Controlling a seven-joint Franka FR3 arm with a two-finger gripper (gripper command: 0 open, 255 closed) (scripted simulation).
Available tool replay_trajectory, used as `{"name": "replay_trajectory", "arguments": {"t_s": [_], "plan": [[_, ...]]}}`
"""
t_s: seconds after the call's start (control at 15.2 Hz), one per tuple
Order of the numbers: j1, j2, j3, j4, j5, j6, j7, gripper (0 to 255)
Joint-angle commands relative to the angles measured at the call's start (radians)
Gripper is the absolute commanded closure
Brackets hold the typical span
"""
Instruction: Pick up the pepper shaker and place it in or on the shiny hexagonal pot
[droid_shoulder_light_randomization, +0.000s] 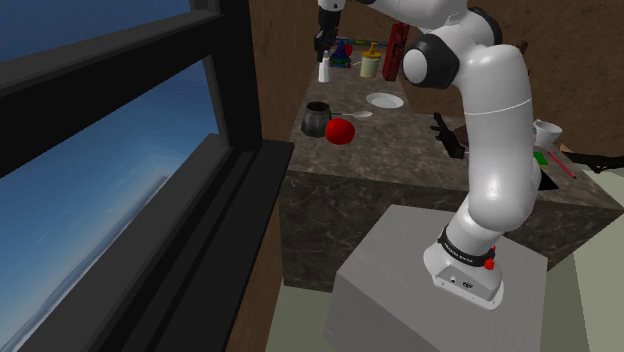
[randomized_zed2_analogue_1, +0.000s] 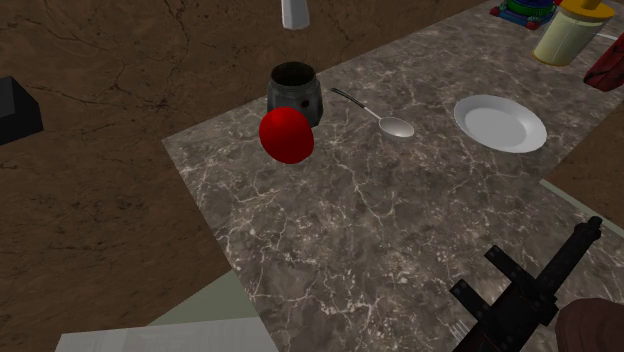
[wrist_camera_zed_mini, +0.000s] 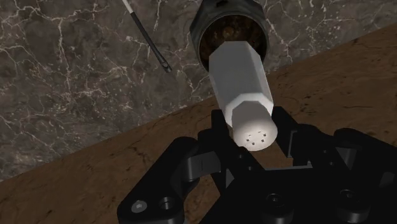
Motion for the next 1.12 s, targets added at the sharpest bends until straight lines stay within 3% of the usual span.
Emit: {"name": "replay_trajectory", "arguments": {"t_s": [0.0, 0.46, 1.06], "plan": [[-0.012, 0.061, 0.01, 0.092, 0.015, -0.032, 0.016, 255], [0.027, 0.006, 0.004, -0.097, -0.001, 0.1, 0.008, 255], [0.054, -0.018, 0.004, -0.26, -0.006, 0.237, 0.001, 255]]}}
